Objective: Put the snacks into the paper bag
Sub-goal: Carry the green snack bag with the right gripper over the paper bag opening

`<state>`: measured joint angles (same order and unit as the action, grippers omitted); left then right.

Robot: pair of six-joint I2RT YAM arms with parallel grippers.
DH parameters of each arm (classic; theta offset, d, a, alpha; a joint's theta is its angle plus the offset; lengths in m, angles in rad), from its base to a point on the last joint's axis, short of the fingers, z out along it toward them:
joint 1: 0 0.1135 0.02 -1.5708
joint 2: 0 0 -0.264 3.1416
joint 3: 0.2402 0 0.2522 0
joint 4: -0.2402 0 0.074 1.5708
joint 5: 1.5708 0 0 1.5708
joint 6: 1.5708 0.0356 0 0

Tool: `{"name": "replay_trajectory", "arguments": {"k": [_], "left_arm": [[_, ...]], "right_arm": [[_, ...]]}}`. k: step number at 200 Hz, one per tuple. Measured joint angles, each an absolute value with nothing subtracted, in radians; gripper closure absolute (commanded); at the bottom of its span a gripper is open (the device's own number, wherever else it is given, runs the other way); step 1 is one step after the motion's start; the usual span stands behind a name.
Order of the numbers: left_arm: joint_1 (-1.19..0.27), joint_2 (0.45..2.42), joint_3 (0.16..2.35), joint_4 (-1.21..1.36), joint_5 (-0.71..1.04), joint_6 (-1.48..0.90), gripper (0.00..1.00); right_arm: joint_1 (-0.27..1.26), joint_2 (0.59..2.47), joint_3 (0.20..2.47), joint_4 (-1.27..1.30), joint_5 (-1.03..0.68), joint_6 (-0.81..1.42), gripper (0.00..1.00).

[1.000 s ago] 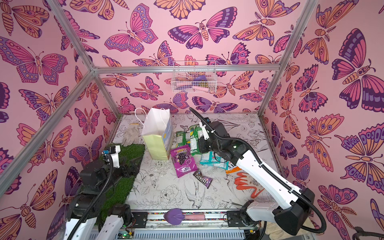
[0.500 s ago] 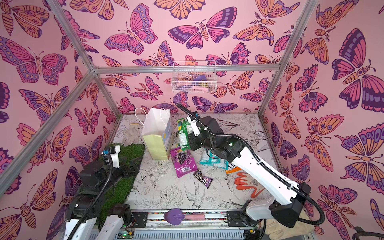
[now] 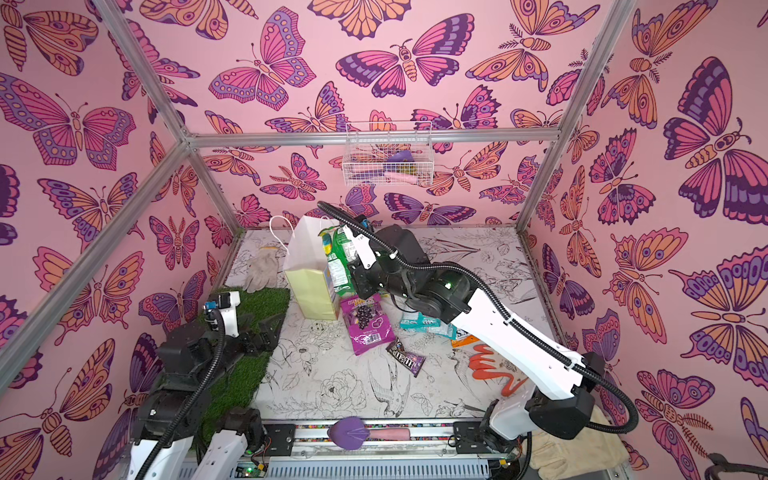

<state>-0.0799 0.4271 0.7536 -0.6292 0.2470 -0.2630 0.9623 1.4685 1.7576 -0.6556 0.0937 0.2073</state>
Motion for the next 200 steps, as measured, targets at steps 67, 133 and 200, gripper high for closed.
{"name": "replay_trajectory", "arguments": {"k": [67, 133, 200], "left_arm": [[-0.080, 0.426, 0.754, -0.629, 0.247, -0.263, 0.00], [-0.080, 0.426, 0.754, -0.629, 0.248, -0.263, 0.00], [-0.080, 0.426, 0.754, -0.629, 0.248, -0.263, 0.00]], "right_arm": [[0.983, 1.592, 1.945, -0.677, 0.092, 0.201, 1.00], [1.003, 1.751, 2.135, -0.725, 0.089, 0.197, 1.00], [1.004, 1.866, 2.316, -0.759, 0.099, 0.189, 1.00]]}}
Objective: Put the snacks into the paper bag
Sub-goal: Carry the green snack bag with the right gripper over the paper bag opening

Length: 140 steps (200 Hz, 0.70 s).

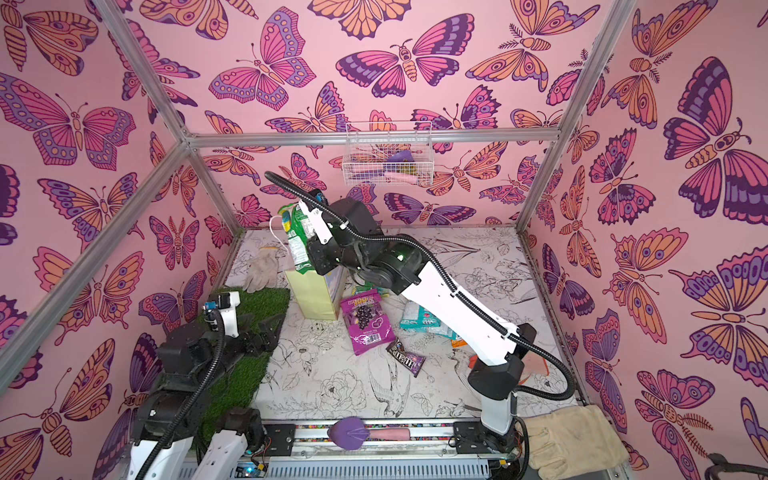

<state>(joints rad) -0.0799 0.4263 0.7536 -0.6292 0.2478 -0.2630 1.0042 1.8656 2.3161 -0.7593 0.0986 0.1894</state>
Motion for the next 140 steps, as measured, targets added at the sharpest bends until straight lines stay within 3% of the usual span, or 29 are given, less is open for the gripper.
{"name": "replay_trajectory", "arguments": {"k": [69, 140], "left_arm": [[-0.080, 0.426, 0.754, -0.629, 0.258, -0.263, 0.01], [-0.080, 0.426, 0.754, -0.629, 0.263, -0.263, 0.00]], "right_arm": [[1.004, 2.019, 2.494, -0.783, 0.166, 0.184, 1.00], [1.004, 2.101, 2.535, -0.782, 0.278, 0.163, 1.00]]}}
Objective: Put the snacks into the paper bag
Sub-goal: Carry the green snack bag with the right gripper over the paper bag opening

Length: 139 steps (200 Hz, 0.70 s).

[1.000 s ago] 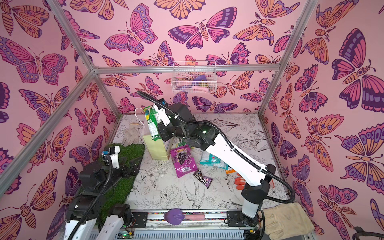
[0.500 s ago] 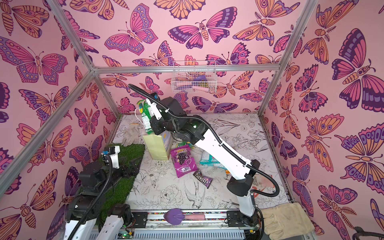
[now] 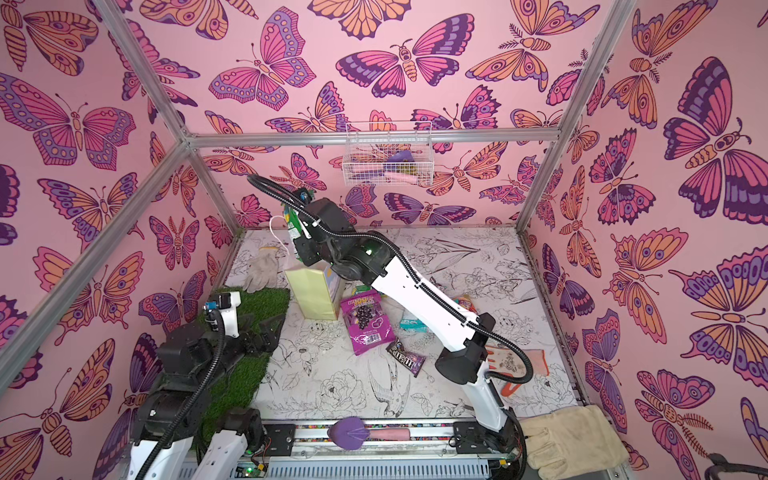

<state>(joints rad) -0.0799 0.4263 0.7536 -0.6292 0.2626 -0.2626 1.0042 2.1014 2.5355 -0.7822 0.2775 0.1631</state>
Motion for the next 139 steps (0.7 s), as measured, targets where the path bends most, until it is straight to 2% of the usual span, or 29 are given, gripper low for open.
{"name": "replay_trajectory", "arguments": {"k": [139], "left_arm": [[-0.080, 0.427, 0.754, -0.629, 0.266, -0.263, 0.00]], "right_arm": [[1.004, 2.226, 2.560, -0.737, 0.438, 0.084, 0.97]]}}
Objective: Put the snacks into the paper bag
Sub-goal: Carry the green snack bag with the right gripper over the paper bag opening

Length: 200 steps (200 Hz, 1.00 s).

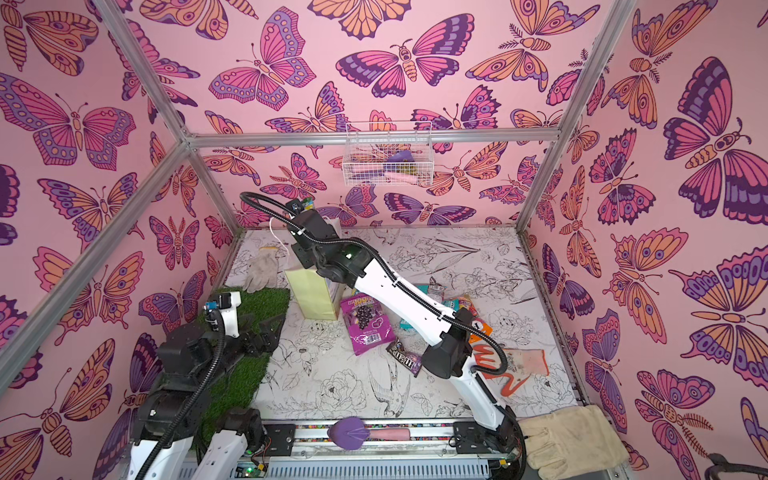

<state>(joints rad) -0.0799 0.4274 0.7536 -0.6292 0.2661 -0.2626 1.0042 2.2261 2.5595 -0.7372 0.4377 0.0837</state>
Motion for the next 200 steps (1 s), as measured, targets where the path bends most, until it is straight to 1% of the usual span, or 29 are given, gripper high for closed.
{"name": "replay_trajectory", "arguments": {"k": [200], "left_arm": [[-0.080, 0.427, 0.753, -0.629, 0.266, -0.263, 0.01]], "right_arm": [[1.004, 2.278, 2.571, -0.738, 0.463, 0.044, 0.95]]}}
